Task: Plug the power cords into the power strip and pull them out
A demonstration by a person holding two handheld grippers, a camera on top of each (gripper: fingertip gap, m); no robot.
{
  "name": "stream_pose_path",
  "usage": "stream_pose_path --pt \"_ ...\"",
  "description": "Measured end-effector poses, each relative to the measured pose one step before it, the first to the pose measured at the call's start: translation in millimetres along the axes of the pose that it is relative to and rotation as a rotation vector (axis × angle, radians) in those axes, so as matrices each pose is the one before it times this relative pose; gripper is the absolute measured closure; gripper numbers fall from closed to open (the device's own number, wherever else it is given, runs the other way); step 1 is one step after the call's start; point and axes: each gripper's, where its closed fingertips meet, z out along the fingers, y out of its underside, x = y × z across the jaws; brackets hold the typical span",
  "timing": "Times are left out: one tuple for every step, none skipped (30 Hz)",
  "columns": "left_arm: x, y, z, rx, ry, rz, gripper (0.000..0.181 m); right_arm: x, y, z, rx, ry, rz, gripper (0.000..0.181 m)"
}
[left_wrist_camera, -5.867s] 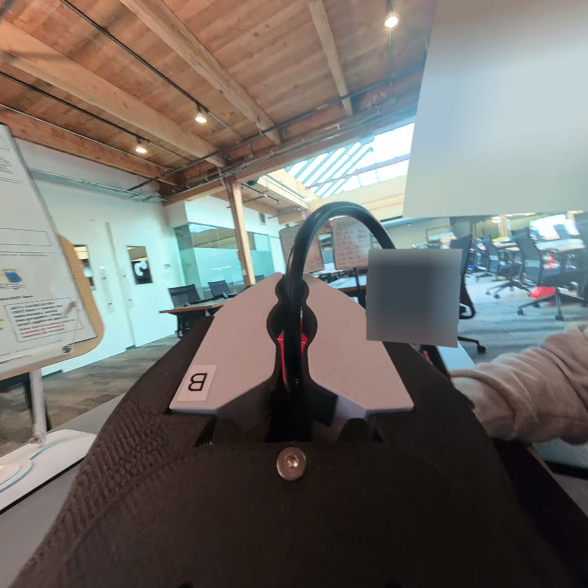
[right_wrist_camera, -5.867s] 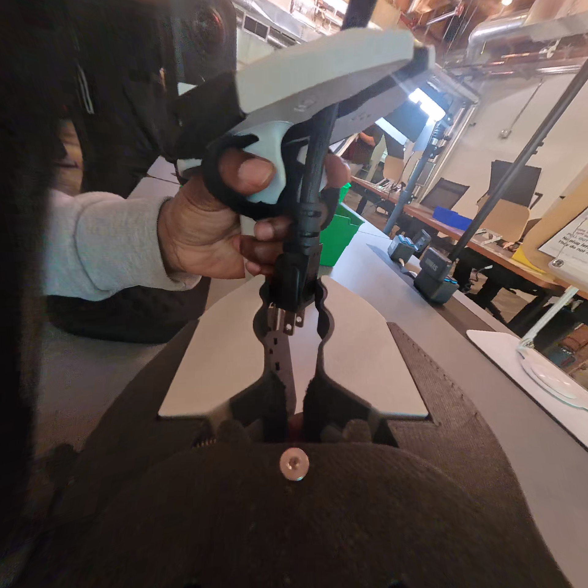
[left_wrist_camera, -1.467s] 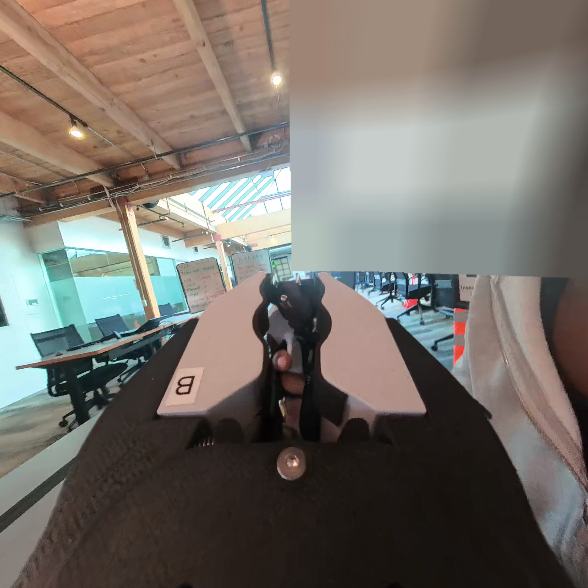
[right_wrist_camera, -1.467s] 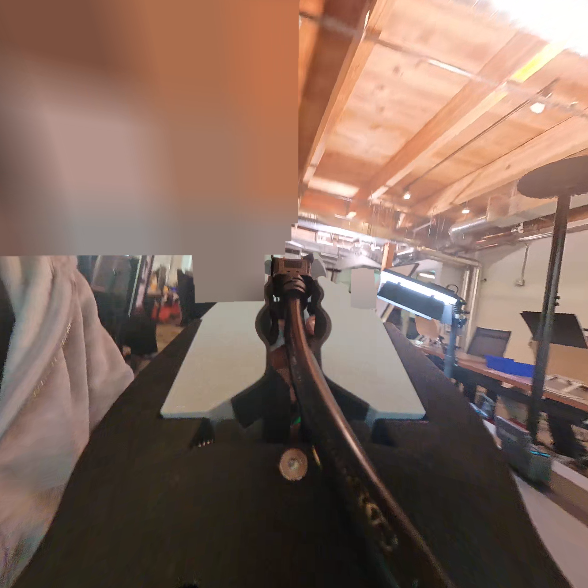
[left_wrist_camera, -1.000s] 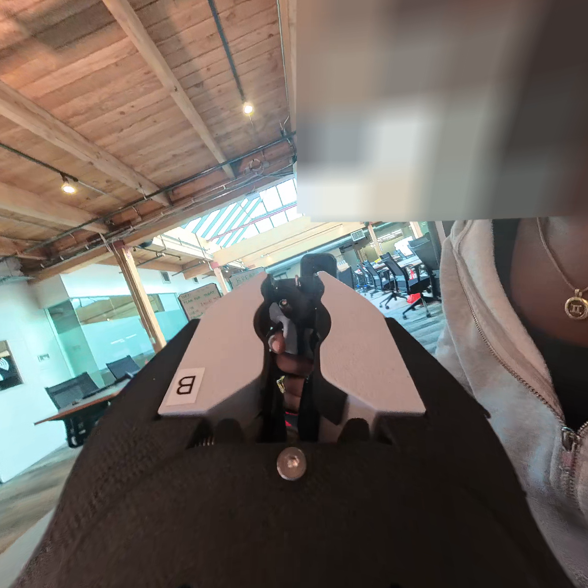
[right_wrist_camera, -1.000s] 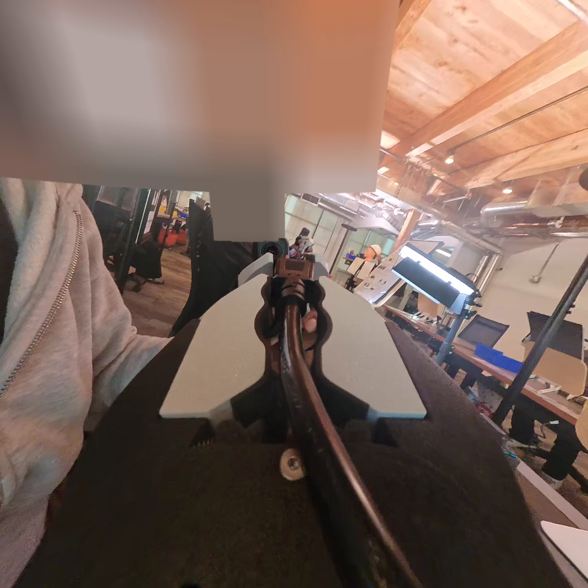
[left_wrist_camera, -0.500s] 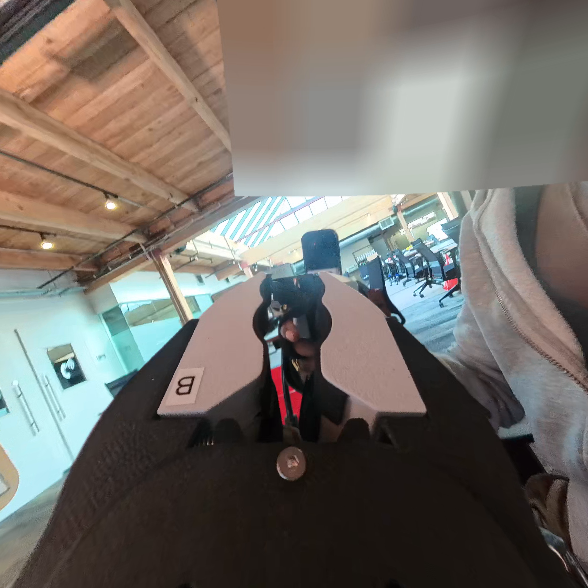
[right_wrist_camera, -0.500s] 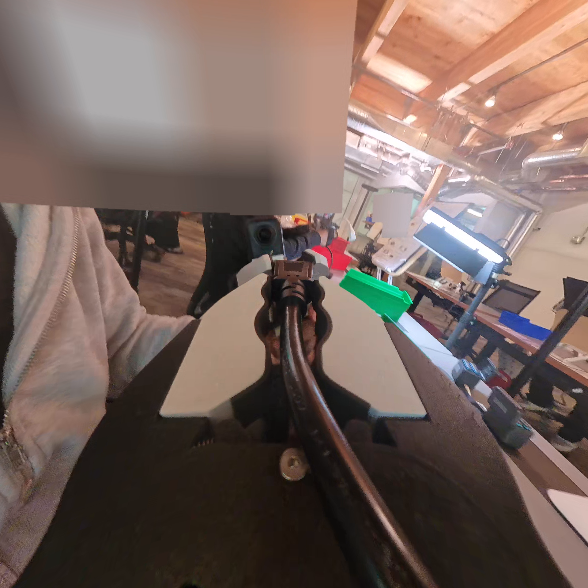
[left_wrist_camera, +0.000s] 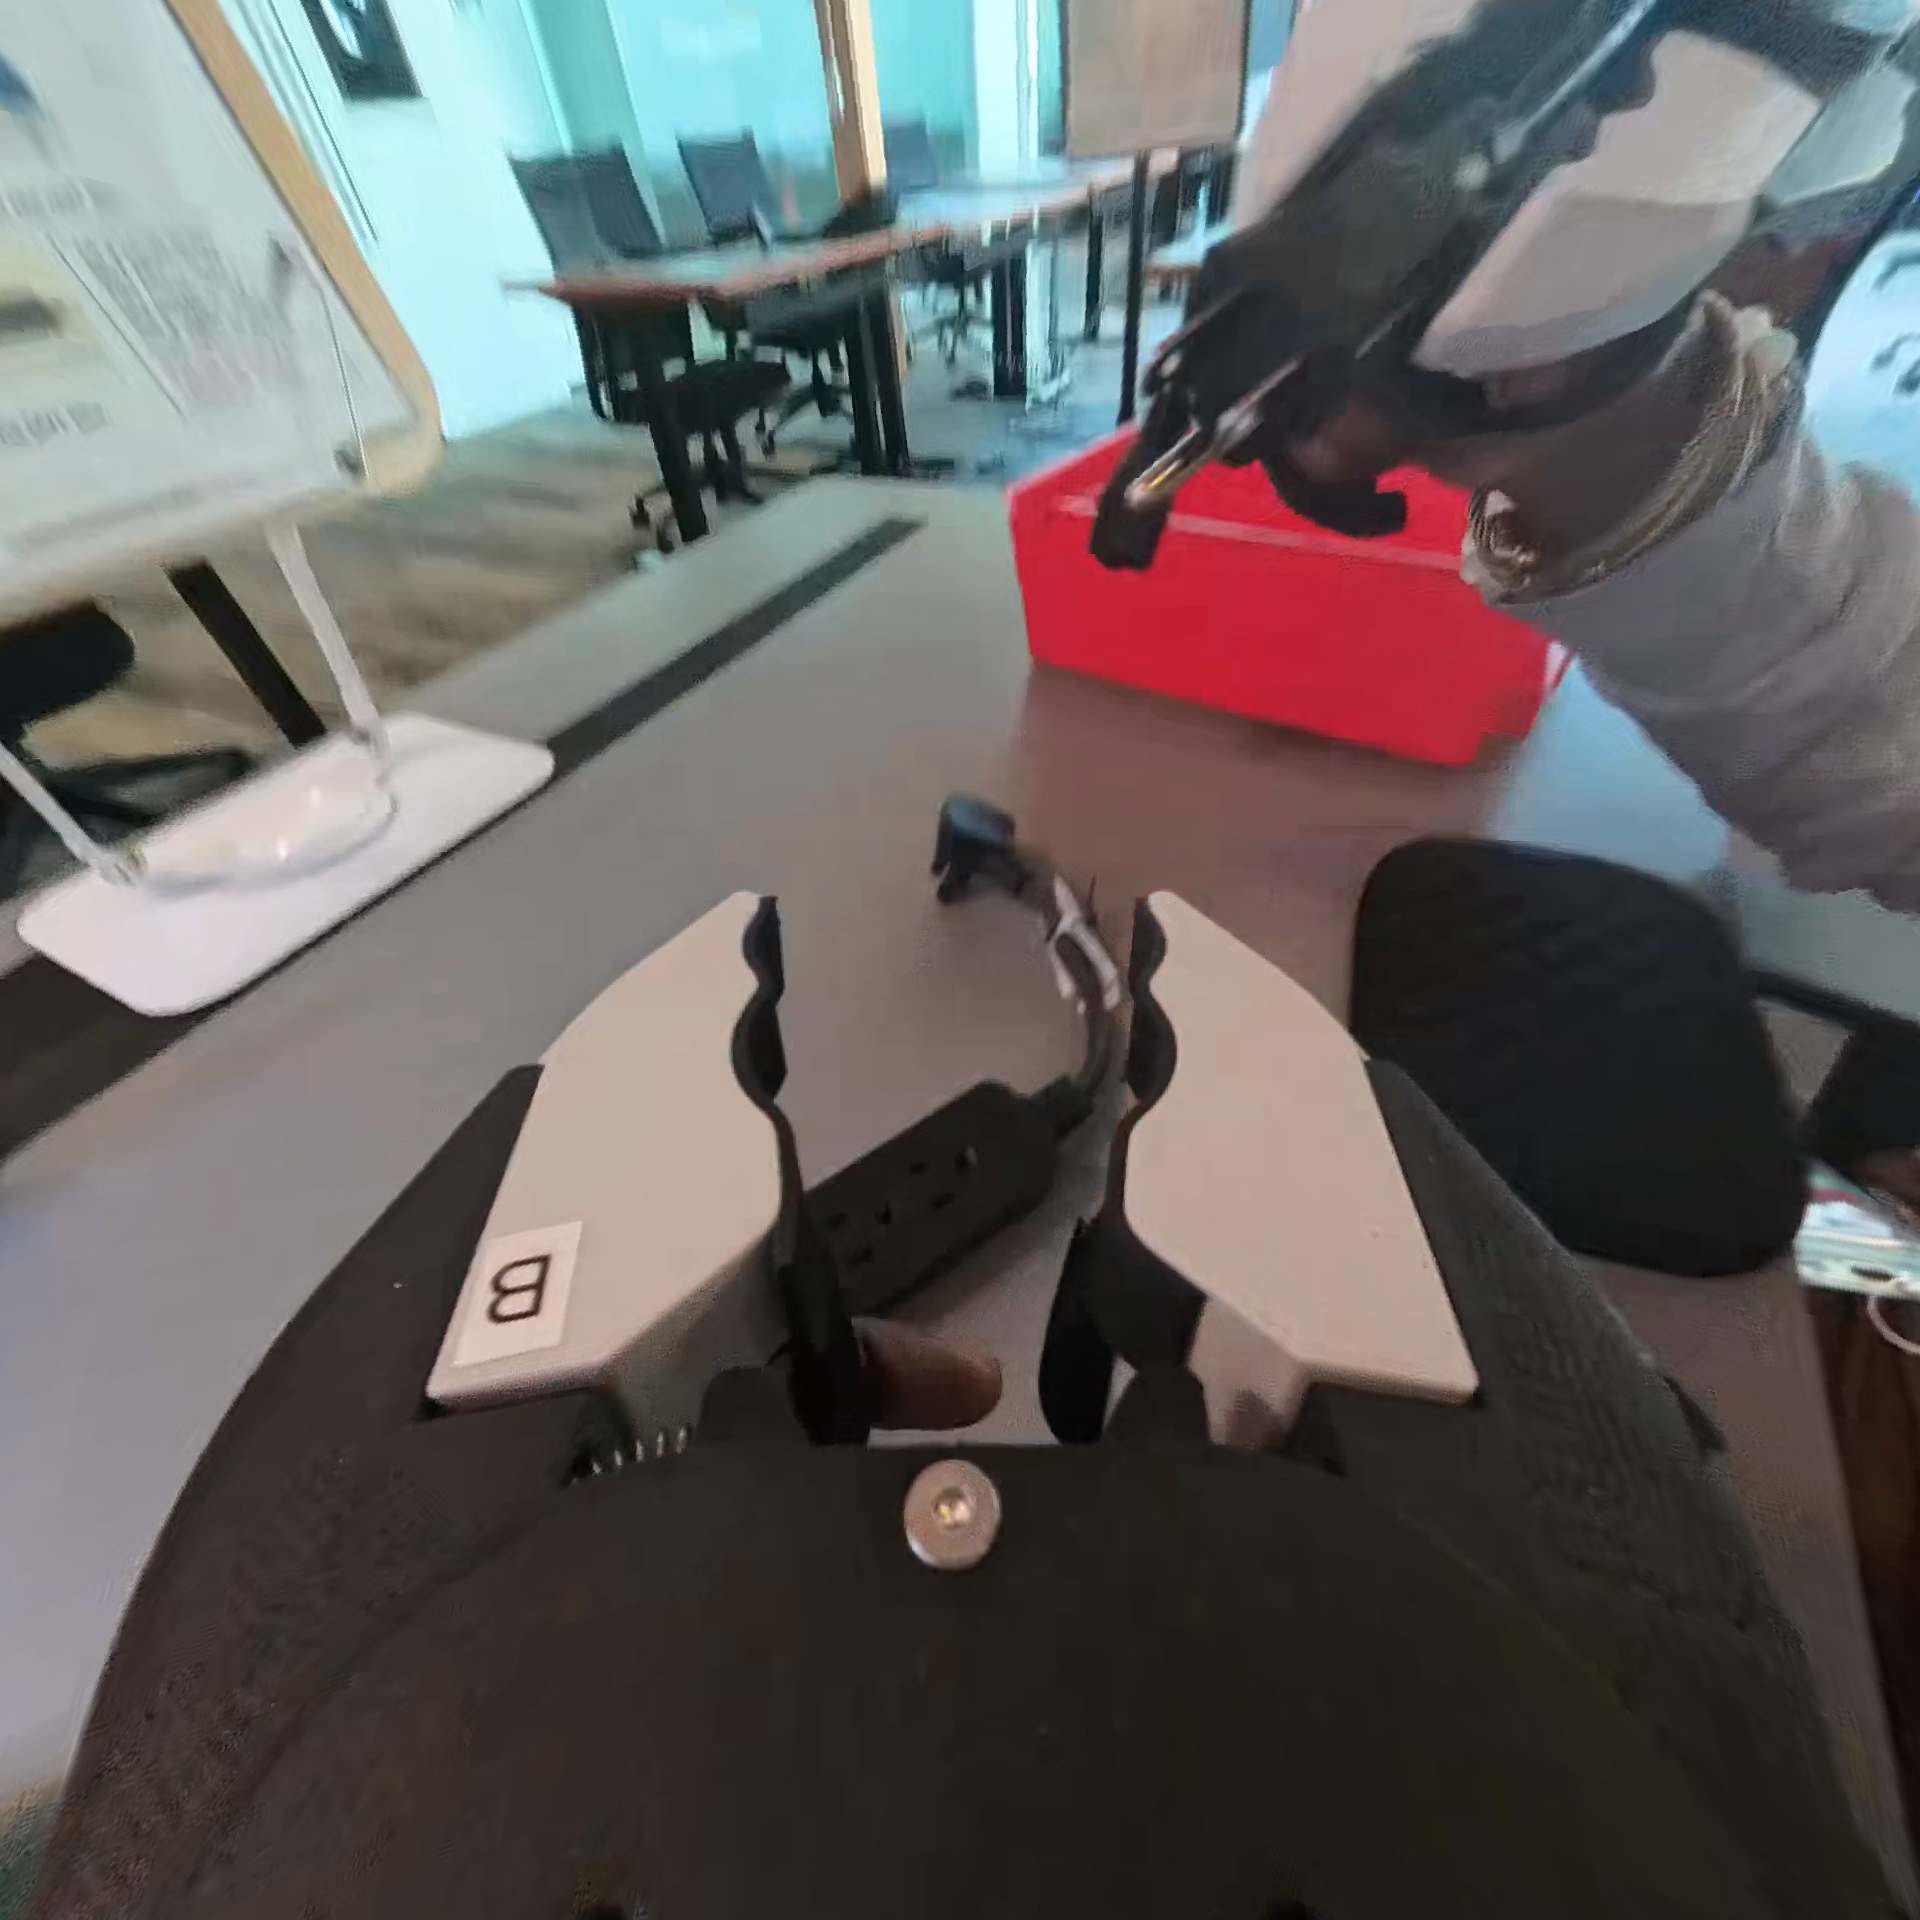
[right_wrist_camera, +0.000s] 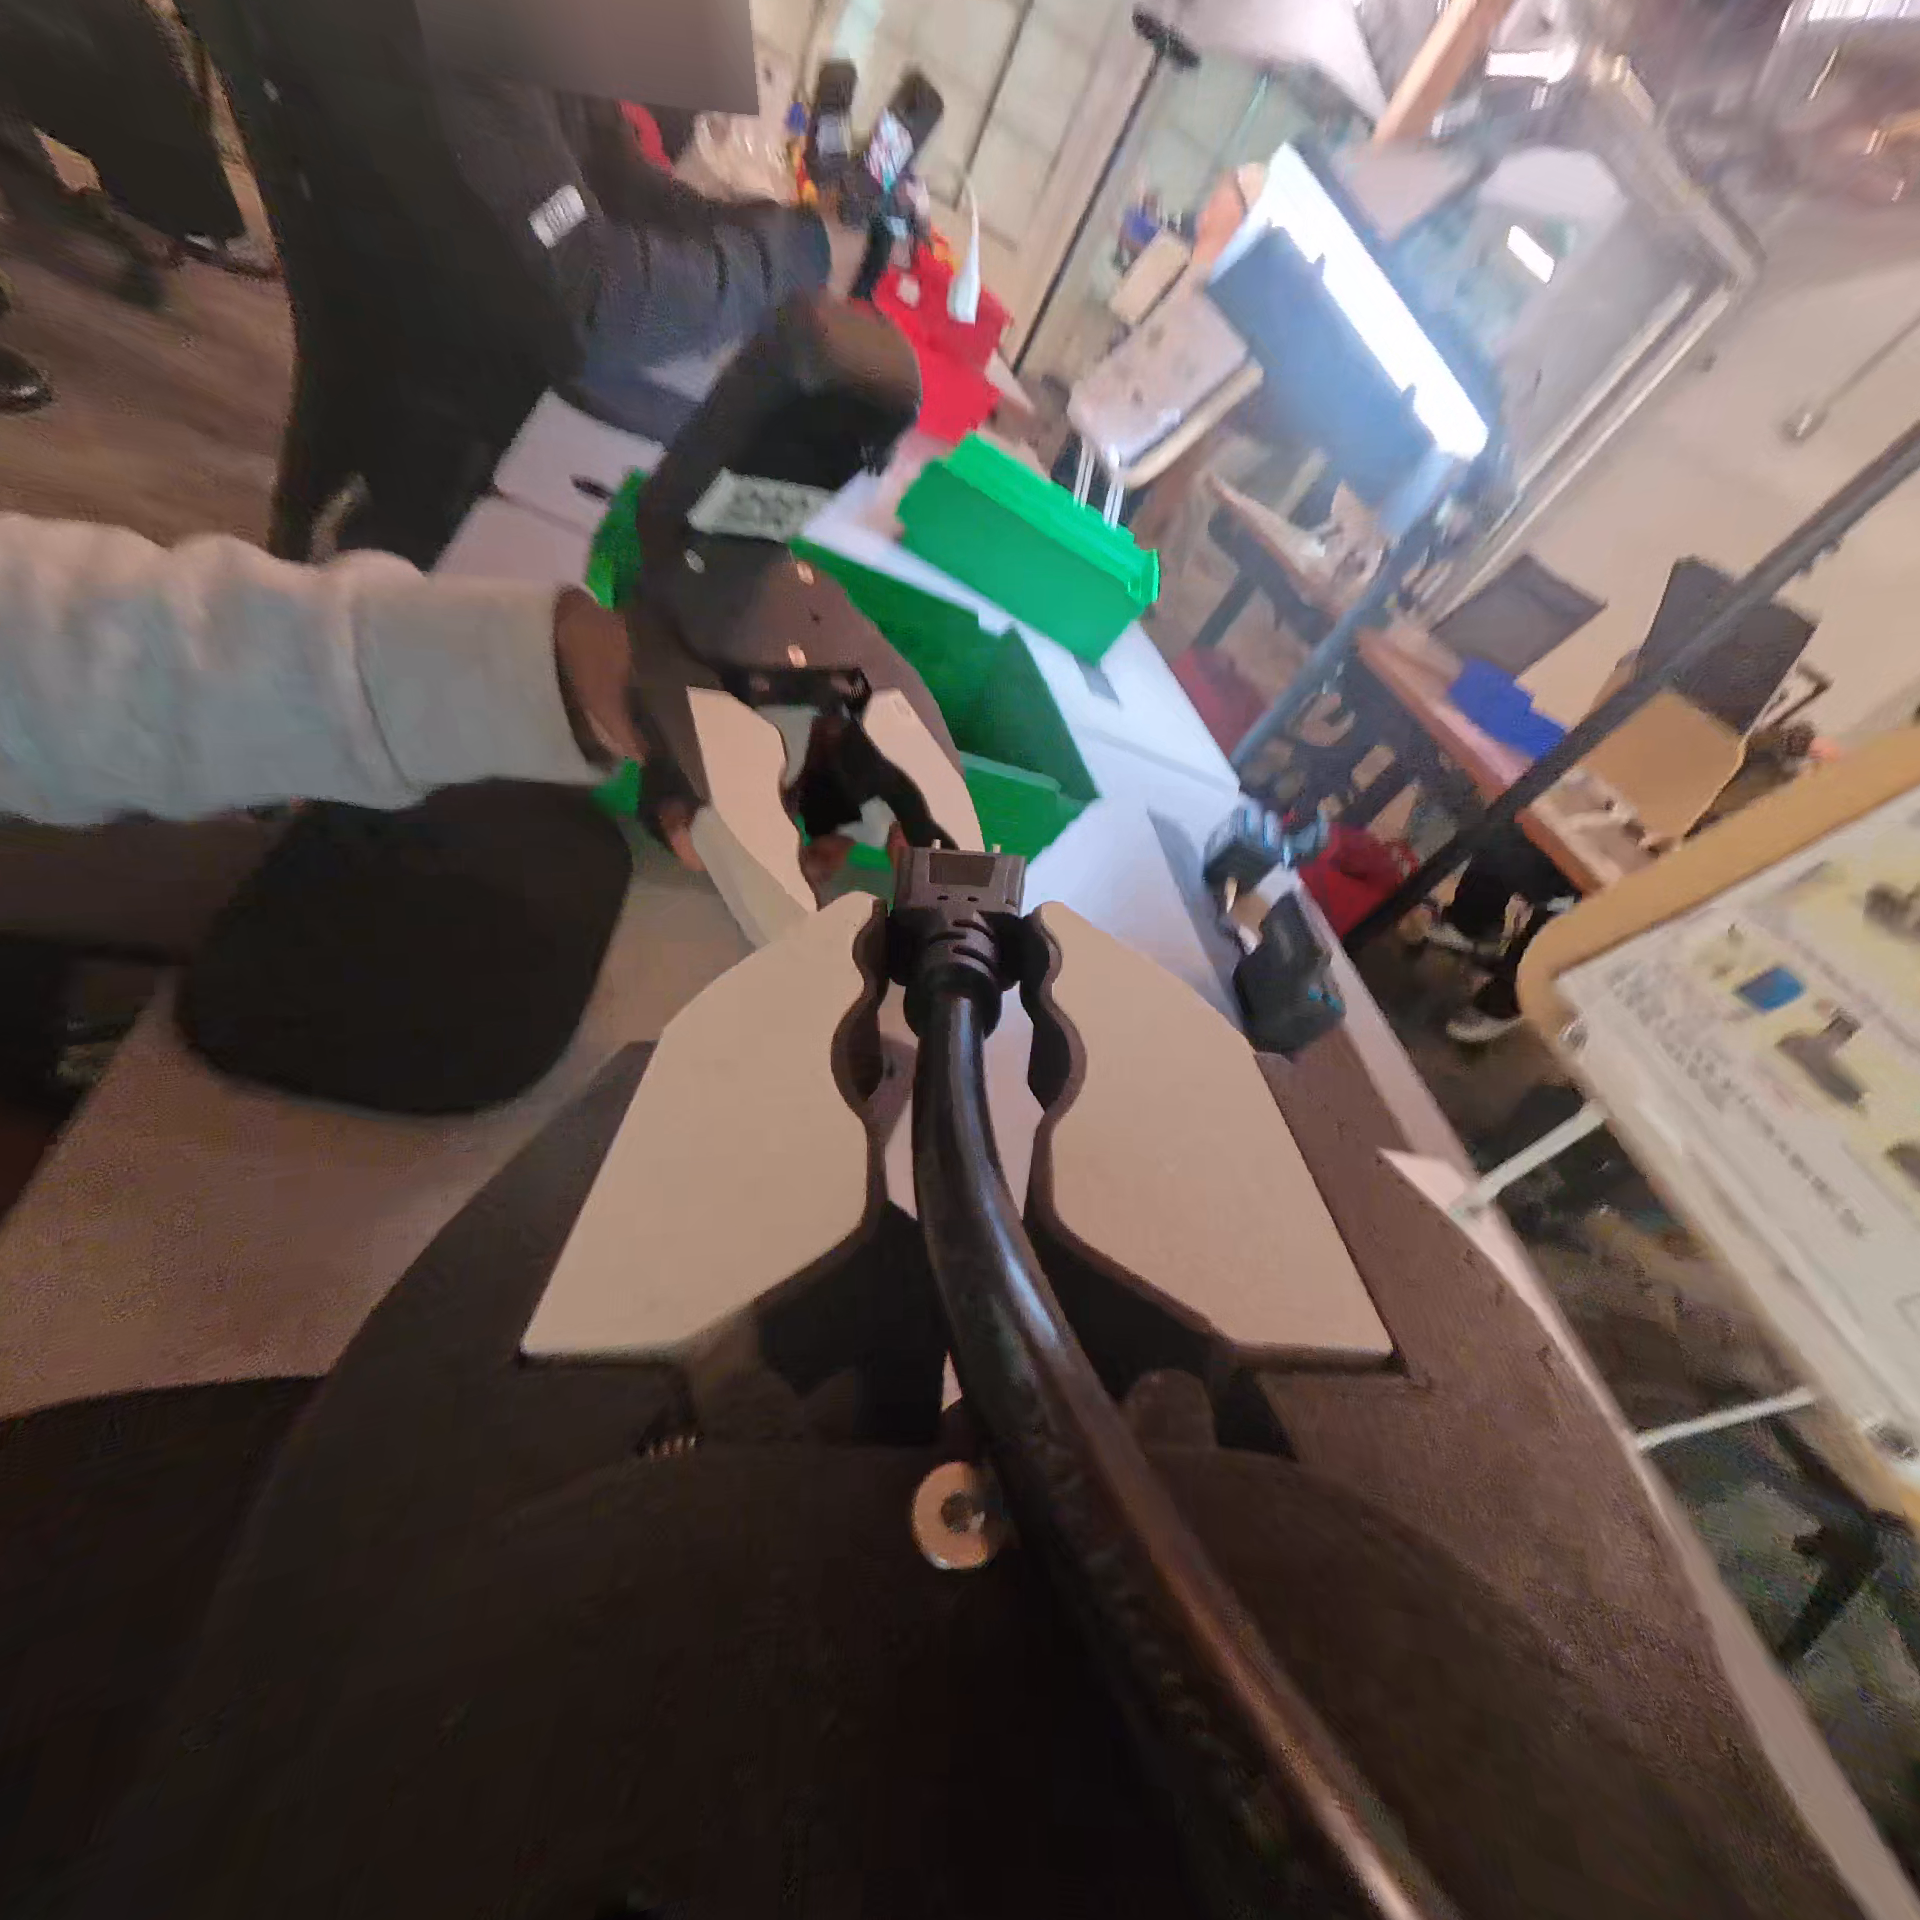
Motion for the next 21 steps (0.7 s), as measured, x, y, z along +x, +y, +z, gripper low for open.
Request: stream_pose_path --pt "-5.80 10.62 4.48 -0.0225 -0.0111 -0.0106 0.115 3.32 18.32 5.20 -0.0124 -0.0001 0.0294 0.157" --pt "-4.27 8.77 3.87 0.0015 -0.0153 -0.0098 0.113 3.15 16.08 4.30 0.0046 0.0053 0.0380 0.157" --pt "-2.90 7.45 2.70 0.0219 -0.0154 -0.0061 0.112 2.76 14.18 3.28 0.0176 0.0046 0.0433 0.157" --pt "-2.09 7.00 1.18 0.0335 -0.0149 -0.0095 0.112 2.52 12.42 2.22 0.0272 0.0031 0.0509 0.157" --pt "-1.16 7.99 -0.44 0.0122 -0.0087 -0.0186 0.112 1.56 11.20 2.02 0.0206 -0.0080 0.0588 0.157" --pt "0.52 7.75 -1.39 -0.0288 0.0051 0.0016 0.111 1.19 10.47 1.44 -0.0017 -0.0129 0.0489 0.157" --pt "-1.33 4.27 -1.69 -0.0365 -0.0098 0.0282 0.109 2.65 9.20 0.80 -0.0144 0.0002 0.0174 0.157" --pt "-3.76 -0.03 -1.03 -0.0094 -0.0265 0.0281 0.108 4.24 7.27 0.55 -0.0196 0.0190 -0.0021 0.158" --pt "-2.91 -1.00 0.02 0.0094 -0.0161 0.0009 0.107 2.84 4.13 0.80 -0.0115 0.0140 0.0016 0.157" --pt "0.64 2.41 0.94 -0.0056 0.0129 -0.0255 0.106 -0.95 0.80 0.99 0.0018 -0.0063 0.0048 0.158" --pt "1.42 6.34 1.22 -0.0323 0.0212 -0.0278 0.101 -2.45 -0.77 0.88 0.0074 -0.0103 0.0038 0.158" --pt "-1.03 7.89 0.84 -0.0430 0.0030 -0.0094 0.097 -1.69 -0.53 0.89 0.0010 -0.0011 0.0002 0.158" --pt "-2.23 7.56 0.93 -0.0393 -0.0083 0.0136 0.094 -1.16 0.02 1.10 -0.0045 0.0033 -0.0044 0.158" --pt "-2.40 6.15 1.42 -0.0299 -0.0126 0.0234 0.092 -1.40 0.30 1.34 -0.0045 0.0004 -0.0041 0.157" --pt "-2.18 5.03 2.08 -0.0232 -0.0141 0.0173 0.091 -2.04 0.69 1.48 -0.0056 -0.0057 0.0002 0.157" --pt "-0.48 4.83 2.79 -0.0241 -0.0023 0.0051 0.089 -1.79 0.85 1.39 -0.0056 -0.0050 0.0019 0.157" --pt "1.34 4.95 3.10 -0.0272 0.0103 -0.0056 0.087 -1.36 0.38 1.13 -0.0023 -0.0021 -0.0002 0.157" --pt "1.32 5.26 3.38 -0.0295 0.0115 -0.0091 0.086 -1.11 -0.31 0.79 0.0008 -0.0019 -0.0014 0.157" --pt "1.87 5.69 3.38 -0.0316 0.0141 -0.0030 0.086 -0.97 -0.73 0.48 0.0028 -0.0026 -0.0001 0.157" --pt "3.26 5.69 3.76 -0.0314 0.0220 0.0017 0.086 -0.71 -0.88 -0.01 0.0046 -0.0031 0.0020 0.157" --pt "3.02 4.71 3.69 -0.0285 0.0171 0.0048 0.085 -0.53 -0.74 -0.34 0.0043 -0.0033 0.0029 0.157"
